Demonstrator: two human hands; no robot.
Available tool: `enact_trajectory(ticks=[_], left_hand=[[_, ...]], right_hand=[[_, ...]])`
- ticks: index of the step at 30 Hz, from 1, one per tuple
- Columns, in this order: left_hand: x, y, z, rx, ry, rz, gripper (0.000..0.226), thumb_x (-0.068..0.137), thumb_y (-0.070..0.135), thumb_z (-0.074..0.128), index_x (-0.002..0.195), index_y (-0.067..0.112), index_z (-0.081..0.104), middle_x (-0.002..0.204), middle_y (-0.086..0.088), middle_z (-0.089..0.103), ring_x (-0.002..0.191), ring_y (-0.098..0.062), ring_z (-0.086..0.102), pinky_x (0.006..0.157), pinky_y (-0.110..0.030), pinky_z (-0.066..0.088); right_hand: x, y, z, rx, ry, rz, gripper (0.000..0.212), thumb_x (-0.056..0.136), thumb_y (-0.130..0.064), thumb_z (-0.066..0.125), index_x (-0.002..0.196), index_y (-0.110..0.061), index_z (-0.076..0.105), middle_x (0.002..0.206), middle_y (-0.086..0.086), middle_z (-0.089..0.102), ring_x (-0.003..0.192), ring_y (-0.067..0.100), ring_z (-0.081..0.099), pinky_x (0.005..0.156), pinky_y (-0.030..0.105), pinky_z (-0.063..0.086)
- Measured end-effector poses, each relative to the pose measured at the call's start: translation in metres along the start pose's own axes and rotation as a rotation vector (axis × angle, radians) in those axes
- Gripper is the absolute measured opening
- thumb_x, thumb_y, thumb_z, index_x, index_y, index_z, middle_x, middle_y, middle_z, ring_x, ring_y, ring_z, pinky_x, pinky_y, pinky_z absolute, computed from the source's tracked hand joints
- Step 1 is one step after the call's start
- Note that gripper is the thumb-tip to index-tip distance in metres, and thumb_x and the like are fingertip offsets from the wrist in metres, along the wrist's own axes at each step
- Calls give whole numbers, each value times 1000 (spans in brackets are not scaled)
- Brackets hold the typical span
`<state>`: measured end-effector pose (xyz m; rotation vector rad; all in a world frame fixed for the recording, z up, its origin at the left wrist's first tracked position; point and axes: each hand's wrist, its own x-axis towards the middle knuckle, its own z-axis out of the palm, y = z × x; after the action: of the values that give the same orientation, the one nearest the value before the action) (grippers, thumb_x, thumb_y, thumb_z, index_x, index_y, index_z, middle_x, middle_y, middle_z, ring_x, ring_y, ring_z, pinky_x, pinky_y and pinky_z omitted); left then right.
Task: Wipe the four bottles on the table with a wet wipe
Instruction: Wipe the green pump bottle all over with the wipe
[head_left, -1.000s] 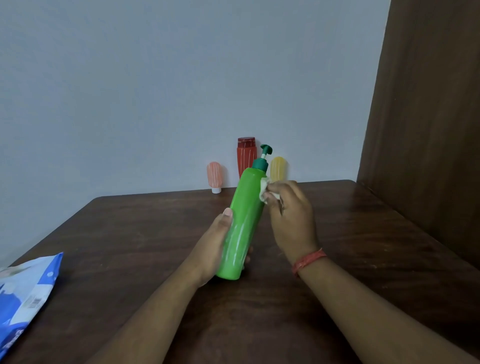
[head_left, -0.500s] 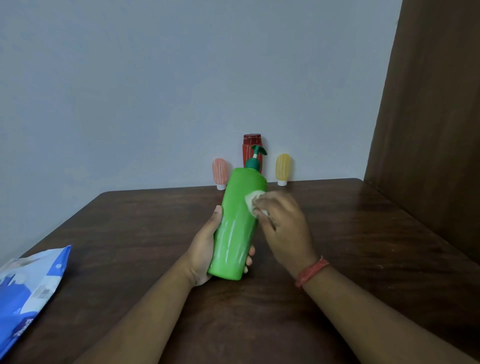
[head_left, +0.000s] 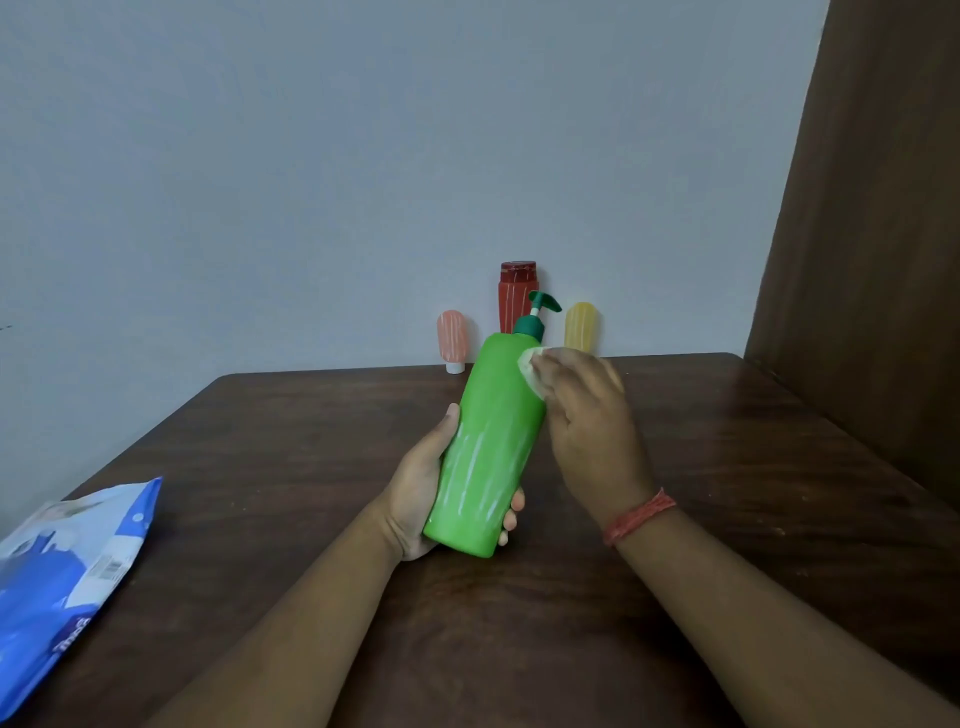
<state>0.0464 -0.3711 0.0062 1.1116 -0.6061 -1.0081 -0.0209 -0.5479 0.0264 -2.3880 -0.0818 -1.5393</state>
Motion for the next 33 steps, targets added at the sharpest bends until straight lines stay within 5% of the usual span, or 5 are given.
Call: enact_trajectory(ticks=[7,11,18,23,33], left_hand=[[1,1,4,21,22,14,88,92,77,26,118,3,66,92,-26,63,73,-34,64,70,-42,55],[2,0,4,37,40,0,90,92,77,23,122,4,65,93,-26,64,74,-34,65,71,-41,57],[5,-2,3,-4,34,25,99,89,82,13,122,5,65,94,-26,62,76,-34,64,73,-42,55],[8,0,10,-17,98,76,99,84,84,6,111,19,76,98,-26,66,81,-36,64,76,-46,55],[13,1,9,-29,224,90,101,82,85,7,121,18,71,118,-27,65,104,-40,62,88,-49,54]], right_hand=[[-12,-18,6,-22,-192,-215,28,91,-6,57,116,-6,70,119,7,65,111,16,49,98,24,41],[-6,-17,6,35,-151,-8,34,98,-25,44,113,-12,70,113,2,60,107,-11,43,92,0,28],[-9,-18,6,-65,-179,-116,8,94,-34,64,89,-28,63,98,-10,52,77,0,57,62,18,49],[-13,-31,3,29,-296,-228,42,84,-4,72,117,-27,61,112,-3,47,99,22,55,73,31,54],[-12,-33,-1,17,-390,-271,35,87,-9,53,114,-20,72,104,1,50,90,22,54,67,27,48]])
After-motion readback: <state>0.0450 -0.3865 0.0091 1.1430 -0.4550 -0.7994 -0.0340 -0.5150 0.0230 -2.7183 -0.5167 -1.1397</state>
